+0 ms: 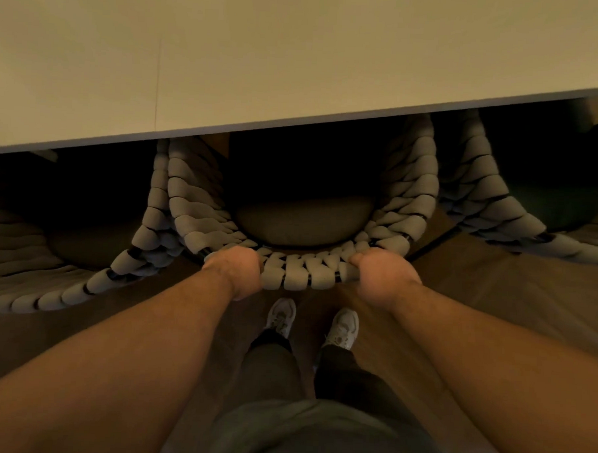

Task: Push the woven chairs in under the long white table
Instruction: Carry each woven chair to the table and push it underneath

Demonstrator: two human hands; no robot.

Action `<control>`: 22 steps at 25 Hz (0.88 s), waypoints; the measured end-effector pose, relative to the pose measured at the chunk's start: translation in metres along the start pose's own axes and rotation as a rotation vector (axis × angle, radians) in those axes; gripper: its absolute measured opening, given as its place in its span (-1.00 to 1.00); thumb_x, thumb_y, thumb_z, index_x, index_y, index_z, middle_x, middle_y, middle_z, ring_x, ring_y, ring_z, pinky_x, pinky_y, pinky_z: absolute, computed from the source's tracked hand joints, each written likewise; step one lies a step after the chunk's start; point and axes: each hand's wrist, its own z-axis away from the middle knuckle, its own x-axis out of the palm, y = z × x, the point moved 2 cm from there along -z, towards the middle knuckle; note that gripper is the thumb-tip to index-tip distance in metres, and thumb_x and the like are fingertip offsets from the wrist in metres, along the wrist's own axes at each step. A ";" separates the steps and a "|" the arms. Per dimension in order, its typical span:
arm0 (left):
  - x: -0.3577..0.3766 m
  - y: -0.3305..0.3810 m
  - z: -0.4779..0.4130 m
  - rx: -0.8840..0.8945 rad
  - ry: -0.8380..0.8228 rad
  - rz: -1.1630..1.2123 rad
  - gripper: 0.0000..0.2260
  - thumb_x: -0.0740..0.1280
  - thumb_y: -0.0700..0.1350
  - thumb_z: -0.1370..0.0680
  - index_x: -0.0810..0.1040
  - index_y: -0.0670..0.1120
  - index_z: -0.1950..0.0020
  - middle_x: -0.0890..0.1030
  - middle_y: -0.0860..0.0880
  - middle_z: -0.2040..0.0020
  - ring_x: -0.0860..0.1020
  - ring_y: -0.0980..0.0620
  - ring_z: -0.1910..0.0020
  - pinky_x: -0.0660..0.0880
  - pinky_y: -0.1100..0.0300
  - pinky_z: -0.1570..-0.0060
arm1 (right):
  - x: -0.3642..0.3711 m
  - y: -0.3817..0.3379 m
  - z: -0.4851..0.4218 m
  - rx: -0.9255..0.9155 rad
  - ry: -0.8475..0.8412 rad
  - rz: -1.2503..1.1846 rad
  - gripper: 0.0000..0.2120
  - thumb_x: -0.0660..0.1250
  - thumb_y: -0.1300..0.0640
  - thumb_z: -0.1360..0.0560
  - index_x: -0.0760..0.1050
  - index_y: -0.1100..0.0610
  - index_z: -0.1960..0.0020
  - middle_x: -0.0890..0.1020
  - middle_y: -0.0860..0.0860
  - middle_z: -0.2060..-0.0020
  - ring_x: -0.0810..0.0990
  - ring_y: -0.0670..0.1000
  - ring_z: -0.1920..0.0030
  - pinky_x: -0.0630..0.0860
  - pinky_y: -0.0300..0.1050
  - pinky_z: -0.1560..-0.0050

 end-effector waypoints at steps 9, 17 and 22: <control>-0.019 0.049 0.070 0.134 0.191 0.095 -0.76 0.35 -0.02 -0.64 0.62 0.09 -0.30 0.63 0.03 -0.21 0.58 0.04 -0.14 0.58 0.07 -0.18 | -0.022 0.041 0.100 0.183 0.167 -0.250 -0.79 0.34 0.12 -0.61 0.59 -0.04 -0.22 0.64 -0.03 -0.06 0.62 0.04 -0.07 0.62 0.00 -0.09; -0.019 0.082 0.117 0.264 0.430 0.029 -0.96 0.35 0.04 -0.63 0.57 0.12 -0.05 0.58 0.07 0.08 0.58 0.06 0.11 0.65 0.05 0.06 | 0.017 0.059 0.208 0.509 0.366 -0.455 -0.87 0.36 0.12 -0.57 0.53 -0.11 0.08 0.60 -0.10 0.14 0.59 0.00 0.10 0.47 -0.10 0.19; -0.021 0.126 0.141 0.329 0.443 -0.006 -0.94 0.37 0.03 -0.60 0.52 0.17 -0.03 0.58 0.09 0.04 0.56 0.12 0.12 0.64 0.09 0.07 | 0.025 0.090 0.261 0.592 0.423 -0.499 -0.86 0.36 0.11 -0.56 0.51 -0.12 0.11 0.61 -0.10 0.15 0.59 0.00 0.11 0.51 -0.07 0.17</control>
